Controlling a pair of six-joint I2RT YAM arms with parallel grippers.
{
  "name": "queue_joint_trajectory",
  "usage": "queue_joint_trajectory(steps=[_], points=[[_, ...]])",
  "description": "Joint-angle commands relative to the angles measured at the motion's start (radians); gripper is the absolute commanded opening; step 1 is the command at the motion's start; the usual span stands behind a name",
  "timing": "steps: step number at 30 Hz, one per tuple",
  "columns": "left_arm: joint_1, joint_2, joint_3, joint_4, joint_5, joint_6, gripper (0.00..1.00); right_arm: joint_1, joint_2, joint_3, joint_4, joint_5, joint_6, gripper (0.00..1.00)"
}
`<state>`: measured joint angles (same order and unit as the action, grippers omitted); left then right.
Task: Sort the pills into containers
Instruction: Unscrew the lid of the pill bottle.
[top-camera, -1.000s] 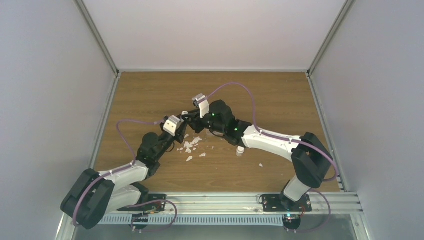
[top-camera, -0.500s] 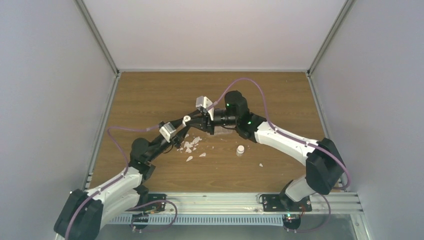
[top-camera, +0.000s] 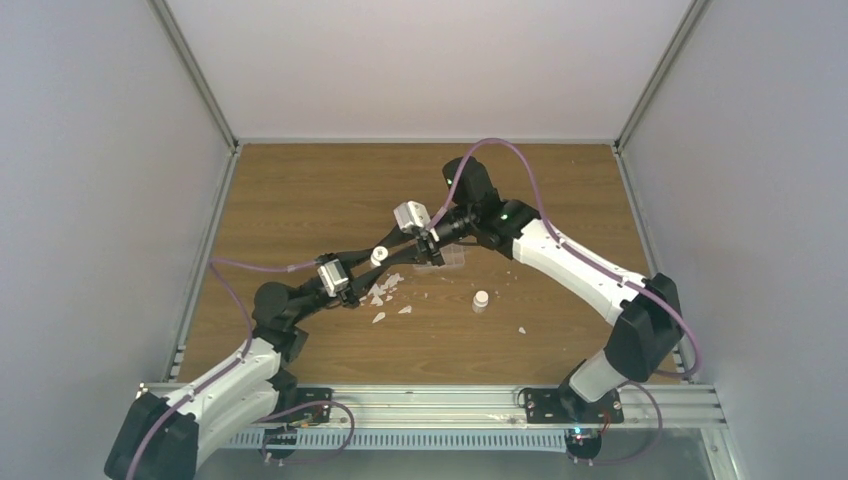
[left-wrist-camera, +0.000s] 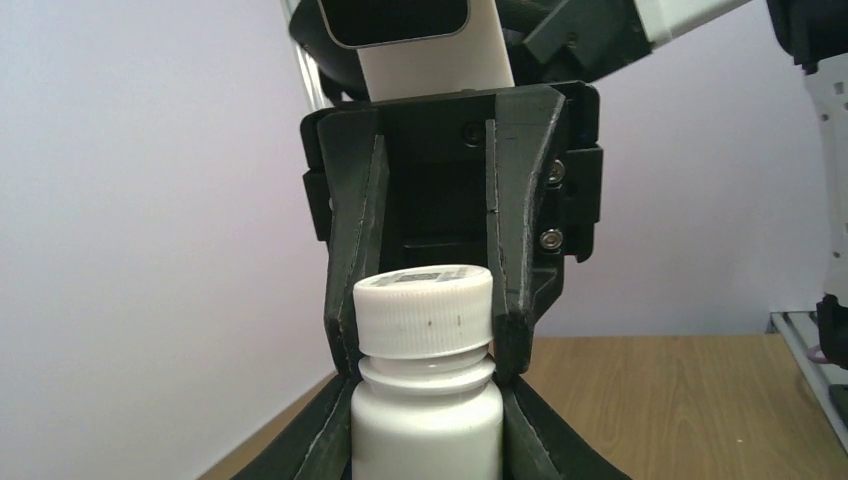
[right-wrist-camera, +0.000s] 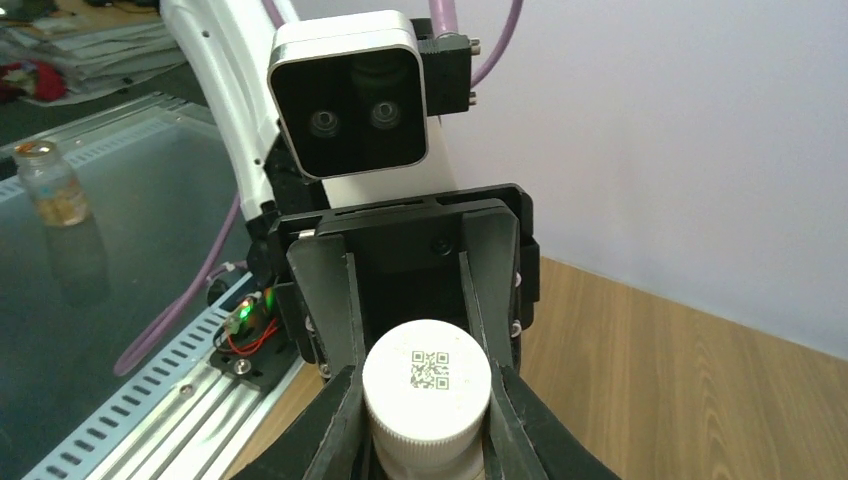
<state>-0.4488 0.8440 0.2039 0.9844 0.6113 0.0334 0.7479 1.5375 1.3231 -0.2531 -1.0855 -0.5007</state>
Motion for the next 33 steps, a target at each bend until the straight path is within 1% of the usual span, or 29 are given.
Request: queue_joint_trajectory(steps=[1, 4, 8, 14, 18, 19, 25, 29, 31, 33], points=[[0.050, 0.041, -0.002, -0.103, -0.174, -0.020, 0.72, -0.002, -0.013, 0.122, -0.313, -0.399, -0.204, 0.53], [0.049, 0.068, 0.007, -0.103, -0.165, -0.015, 0.72, -0.005, -0.008, 0.162, -0.331, -0.384, -0.203, 0.53], [0.049, 0.108, 0.025, -0.105, -0.154, -0.011, 0.72, -0.006, -0.013, 0.209, -0.385, -0.379, -0.243, 0.54], [0.050, 0.143, 0.046, -0.117, -0.152, -0.003, 0.72, -0.011, -0.021, 0.243, -0.371, -0.361, -0.211, 0.53], [0.050, 0.175, 0.064, -0.133, -0.168, 0.001, 0.72, -0.018, -0.008, 0.257, -0.318, -0.350, -0.139, 0.48], [0.050, 0.187, 0.069, -0.136, -0.170, 0.003, 0.72, -0.019, -0.002, 0.266, -0.323, -0.351, -0.143, 0.48], [0.050, 0.246, 0.107, -0.165, -0.129, 0.010, 0.72, -0.034, 0.051, 0.368, -0.421, -0.360, -0.209, 0.50], [0.049, 0.233, 0.105, -0.168, -0.094, 0.010, 0.72, -0.042, 0.123, 0.487, -0.627, -0.389, -0.362, 0.52], [0.049, 0.223, 0.104, -0.174, -0.092, 0.011, 0.72, -0.041, 0.134, 0.489, -0.625, -0.385, -0.350, 0.53], [0.050, 0.216, 0.099, -0.172, -0.101, 0.010, 0.72, -0.042, 0.128, 0.458, -0.581, -0.378, -0.310, 0.53]])
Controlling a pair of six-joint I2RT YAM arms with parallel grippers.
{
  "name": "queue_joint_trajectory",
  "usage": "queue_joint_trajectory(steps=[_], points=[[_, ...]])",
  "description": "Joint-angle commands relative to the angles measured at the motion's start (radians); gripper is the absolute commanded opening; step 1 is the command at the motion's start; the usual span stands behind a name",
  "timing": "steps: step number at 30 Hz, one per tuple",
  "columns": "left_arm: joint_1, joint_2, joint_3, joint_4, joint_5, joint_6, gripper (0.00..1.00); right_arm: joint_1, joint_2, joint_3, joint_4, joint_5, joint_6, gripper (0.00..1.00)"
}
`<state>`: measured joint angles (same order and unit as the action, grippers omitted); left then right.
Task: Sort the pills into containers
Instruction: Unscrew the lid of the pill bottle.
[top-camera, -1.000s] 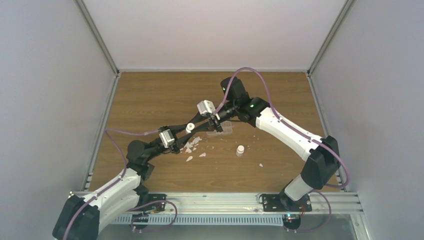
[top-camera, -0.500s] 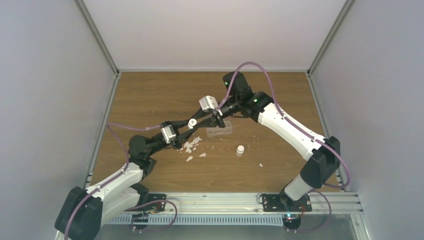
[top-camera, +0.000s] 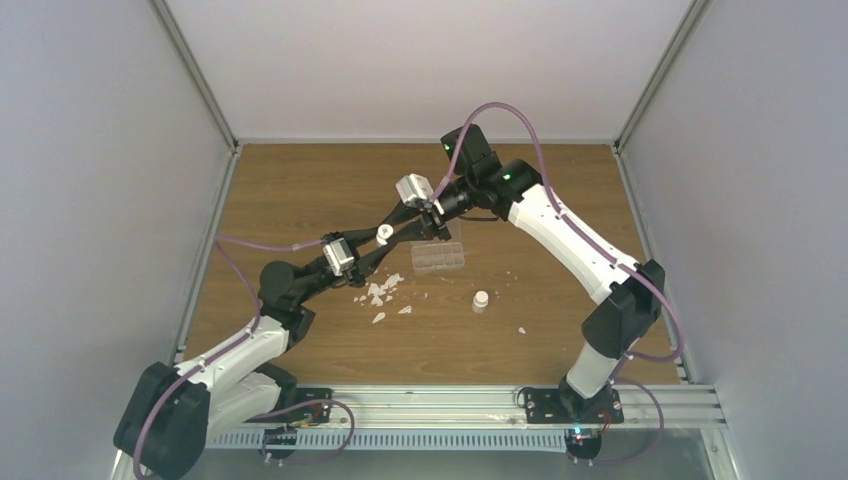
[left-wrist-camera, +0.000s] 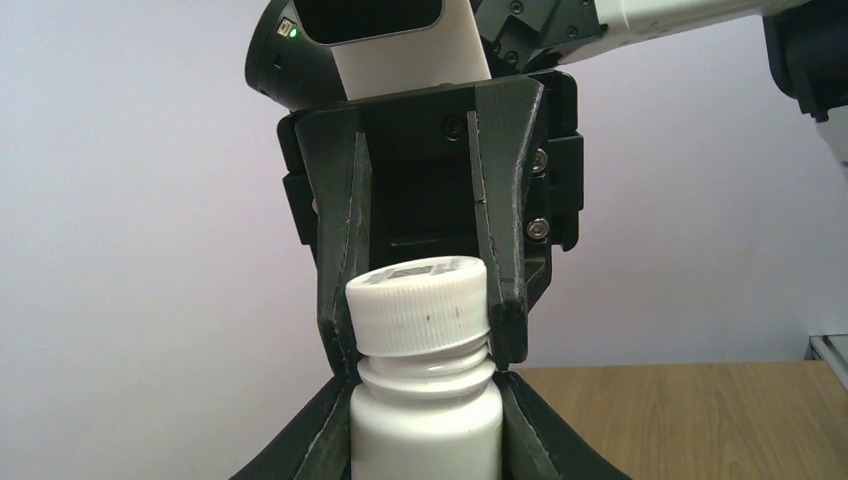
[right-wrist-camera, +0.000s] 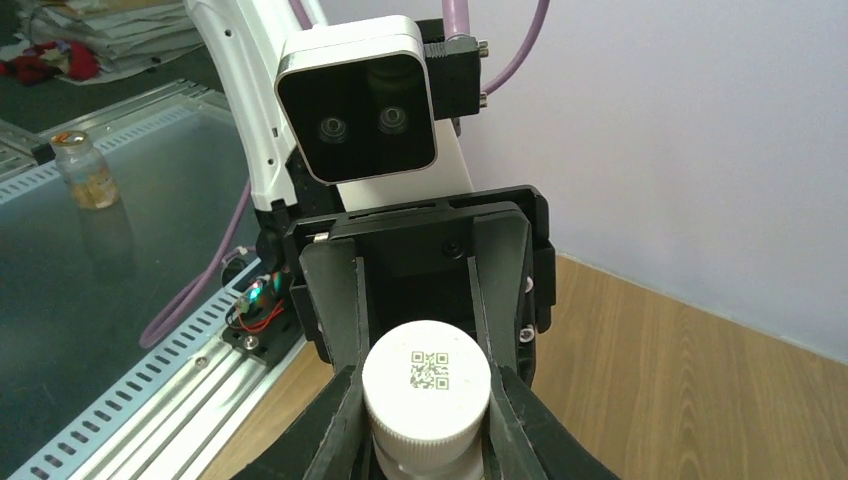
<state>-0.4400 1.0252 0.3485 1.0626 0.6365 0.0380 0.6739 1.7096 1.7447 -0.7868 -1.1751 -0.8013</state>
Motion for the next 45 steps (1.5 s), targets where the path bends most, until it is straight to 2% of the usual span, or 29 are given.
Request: queue_joint_trajectory(steps=[1, 5, 7, 11, 15, 20, 27, 32, 45], points=[[0.041, 0.034, -0.050, -0.246, -0.139, 0.003, 0.72, 0.032, -0.055, 0.007, -0.002, -0.282, 0.029, 0.53], [0.041, 0.039, -0.051, -0.247, -0.170, 0.005, 0.72, 0.032, -0.135, -0.160, 0.276, -0.236, 0.240, 0.53], [0.040, 0.048, -0.047, -0.245, -0.168, 0.006, 0.72, 0.032, -0.142, -0.192, 0.337, -0.210, 0.299, 0.53], [0.040, 0.081, -0.037, -0.244, -0.166, 0.017, 0.72, 0.019, -0.080, -0.096, 0.313, -0.244, 0.404, 0.55], [0.041, 0.107, -0.031, -0.247, -0.181, 0.034, 0.72, 0.001, -0.022, -0.008, 0.307, -0.281, 0.536, 0.52], [0.041, 0.117, -0.030, -0.243, -0.200, 0.039, 0.72, -0.004, -0.022, -0.008, 0.360, -0.255, 0.640, 0.54], [0.040, 0.123, -0.030, -0.242, -0.210, 0.044, 0.72, -0.009, -0.022, -0.023, 0.429, -0.308, 0.748, 0.54], [0.039, 0.122, -0.031, -0.245, -0.209, 0.045, 0.72, -0.024, -0.060, -0.078, 0.525, -0.231, 0.827, 0.55], [0.038, 0.119, -0.031, -0.252, -0.204, 0.048, 0.72, -0.147, -0.089, -0.088, 0.576, -0.118, 0.908, 0.56]])
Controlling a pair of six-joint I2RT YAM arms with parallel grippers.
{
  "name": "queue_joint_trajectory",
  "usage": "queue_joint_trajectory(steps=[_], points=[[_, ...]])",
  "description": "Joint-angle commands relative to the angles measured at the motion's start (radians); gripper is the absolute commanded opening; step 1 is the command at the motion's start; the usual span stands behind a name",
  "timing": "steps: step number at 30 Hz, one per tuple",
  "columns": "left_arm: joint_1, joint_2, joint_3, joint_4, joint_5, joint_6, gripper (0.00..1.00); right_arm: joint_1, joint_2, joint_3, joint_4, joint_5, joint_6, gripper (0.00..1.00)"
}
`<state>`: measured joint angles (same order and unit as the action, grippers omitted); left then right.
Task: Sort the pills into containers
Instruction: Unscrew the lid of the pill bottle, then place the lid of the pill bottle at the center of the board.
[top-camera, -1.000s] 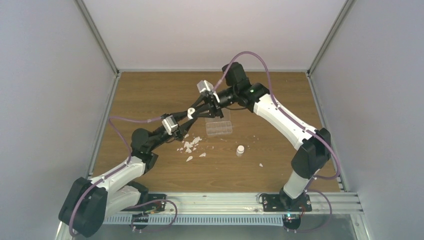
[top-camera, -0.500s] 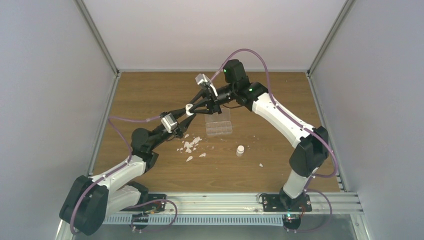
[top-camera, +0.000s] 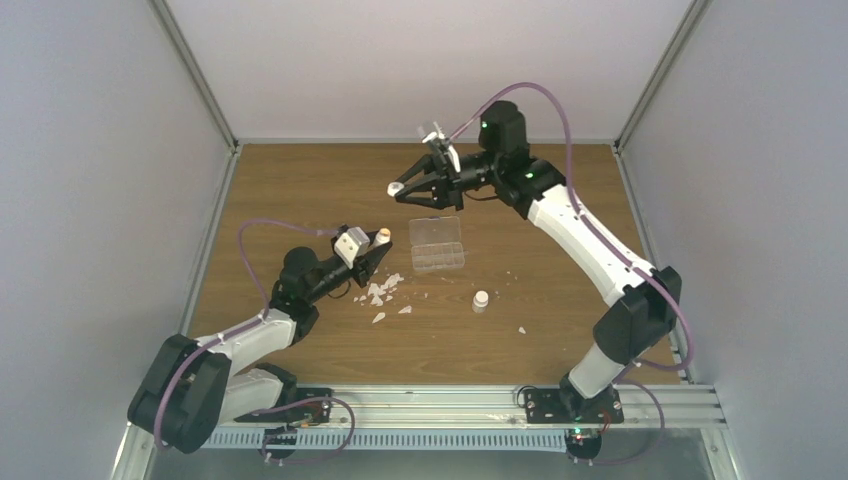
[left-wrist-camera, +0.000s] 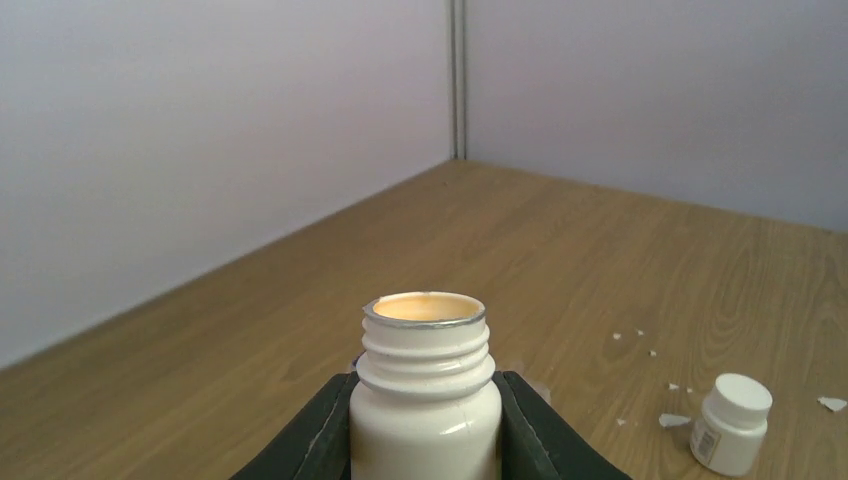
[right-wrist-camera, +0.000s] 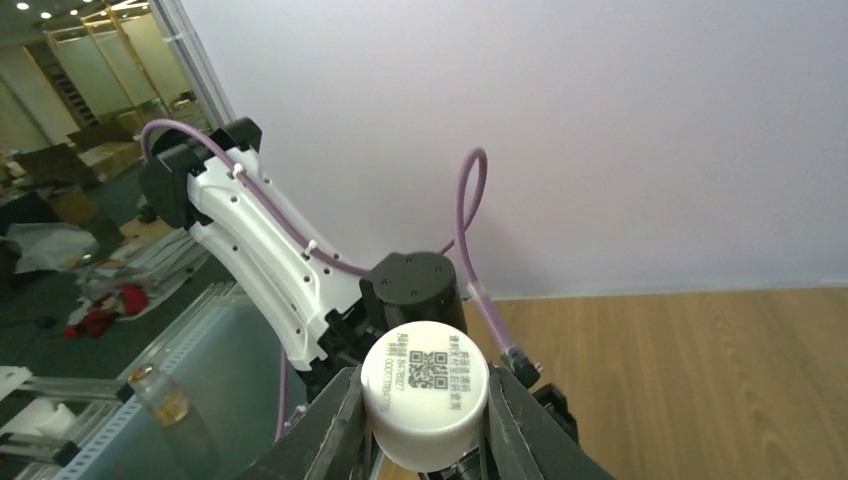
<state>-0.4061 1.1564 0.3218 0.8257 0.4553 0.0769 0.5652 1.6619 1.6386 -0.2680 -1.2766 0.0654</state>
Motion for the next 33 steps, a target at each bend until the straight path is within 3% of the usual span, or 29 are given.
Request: queue_joint_trajectory(steps=[1, 3, 9, 14, 17, 26, 33], points=[[0.004, -0.015, -0.004, -0.016, -0.024, 0.009, 0.72, -0.044, -0.046, 0.007, 0.064, -0.002, 0.042, 0.56], [0.004, -0.023, -0.007, -0.016, -0.023, 0.009, 0.72, -0.054, -0.064, -0.024, 0.075, 0.069, 0.046, 0.57], [0.004, -0.060, -0.032, 0.004, -0.061, 0.001, 0.72, -0.047, -0.127, -0.236, 0.177, 0.558, 0.117, 0.58], [0.004, -0.106, -0.062, 0.027, -0.096, -0.010, 0.73, 0.044, -0.148, -0.435, 0.237, 0.980, 0.164, 0.59], [0.005, -0.140, -0.080, 0.037, -0.125, -0.015, 0.73, 0.091, -0.158, -0.583, 0.321, 1.116, 0.210, 0.59], [0.006, -0.150, -0.092, 0.046, -0.136, -0.022, 0.73, 0.183, 0.015, -0.766, 0.348, 1.221, 0.303, 0.59], [0.006, -0.143, -0.087, 0.043, -0.134, -0.025, 0.73, 0.282, -0.005, -0.858, 0.358, 1.269, 0.364, 0.62]])
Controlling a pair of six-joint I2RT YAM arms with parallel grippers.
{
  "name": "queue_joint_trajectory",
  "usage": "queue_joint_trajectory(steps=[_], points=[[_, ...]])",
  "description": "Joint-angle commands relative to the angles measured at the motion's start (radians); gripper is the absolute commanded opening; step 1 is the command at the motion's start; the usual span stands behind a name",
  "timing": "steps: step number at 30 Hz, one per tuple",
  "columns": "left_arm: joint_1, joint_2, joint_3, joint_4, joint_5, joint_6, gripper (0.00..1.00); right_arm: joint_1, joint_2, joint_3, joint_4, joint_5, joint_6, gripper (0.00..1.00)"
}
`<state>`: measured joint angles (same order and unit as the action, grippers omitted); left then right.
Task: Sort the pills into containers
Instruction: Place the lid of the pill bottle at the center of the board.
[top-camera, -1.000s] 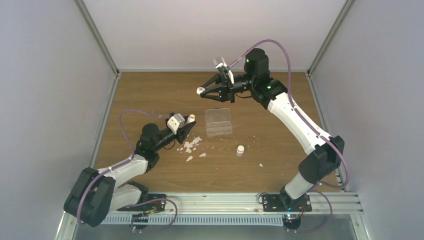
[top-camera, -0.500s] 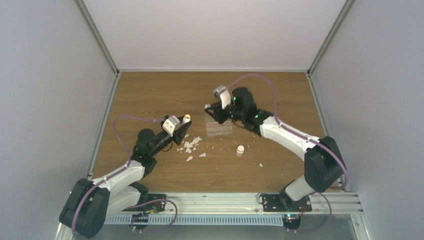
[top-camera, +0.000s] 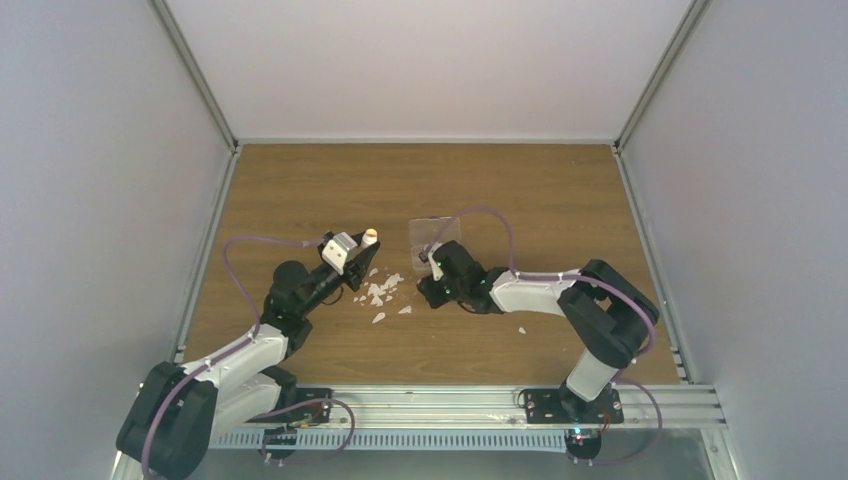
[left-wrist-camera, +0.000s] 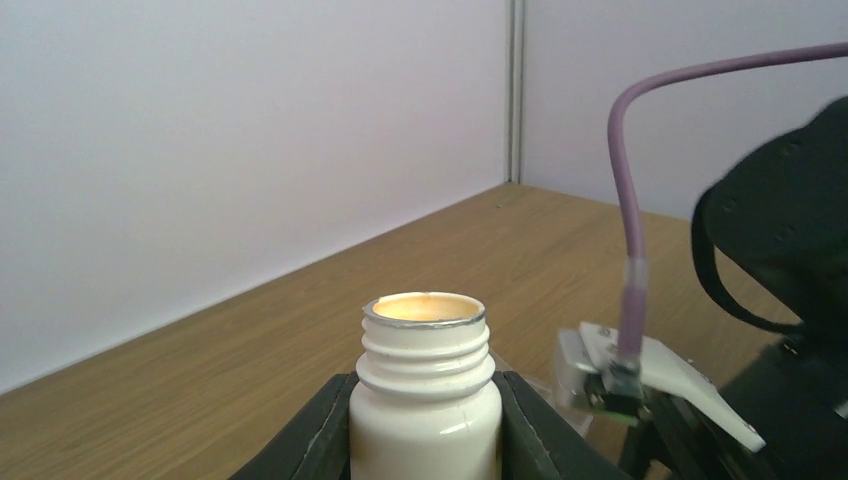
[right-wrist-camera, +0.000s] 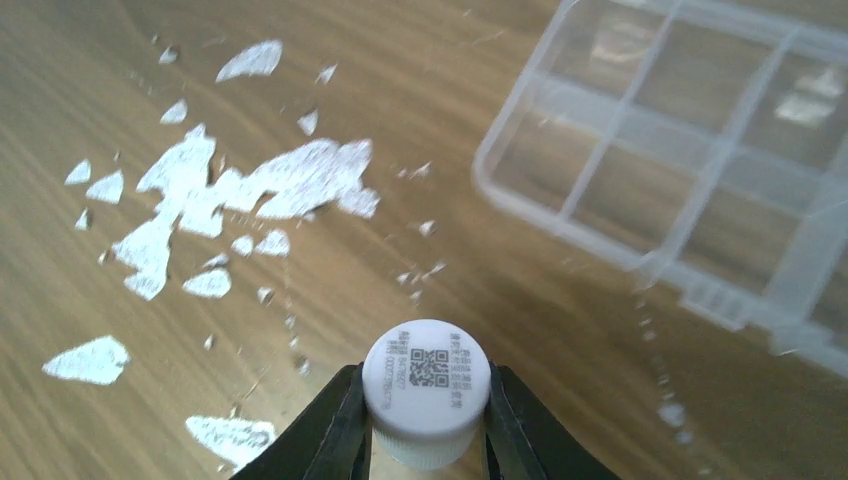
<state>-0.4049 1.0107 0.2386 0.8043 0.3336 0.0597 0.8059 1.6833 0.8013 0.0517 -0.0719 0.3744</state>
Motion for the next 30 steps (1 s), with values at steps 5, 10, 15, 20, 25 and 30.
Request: queue_joint_trajectory(steps=[5, 10, 15, 20, 25, 30], points=[[0.004, 0.005, -0.004, 0.061, -0.014, -0.008, 0.73, 0.088, -0.015, -0.025, 0.010, 0.117, 0.061, 0.84], [0.005, 0.006, -0.005, 0.058, -0.016, -0.008, 0.73, 0.131, 0.011, -0.004, -0.015, 0.193, 0.060, 0.96], [0.004, 0.014, -0.004, 0.061, -0.025, -0.009, 0.73, 0.141, -0.074, -0.034, -0.001, 0.285, 0.086, 1.00], [0.005, 0.022, -0.001, 0.061, -0.027, -0.009, 0.73, 0.084, -0.333, -0.102, 0.030, 0.360, 0.149, 1.00], [0.005, 0.018, 0.001, 0.048, -0.022, -0.016, 0.73, -0.018, -0.596, -0.157, 0.131, 0.256, 0.197, 1.00], [0.004, -0.001, -0.011, 0.047, -0.018, -0.023, 0.73, -0.022, -0.680, -0.085, 0.128, 0.244, 0.211, 1.00]])
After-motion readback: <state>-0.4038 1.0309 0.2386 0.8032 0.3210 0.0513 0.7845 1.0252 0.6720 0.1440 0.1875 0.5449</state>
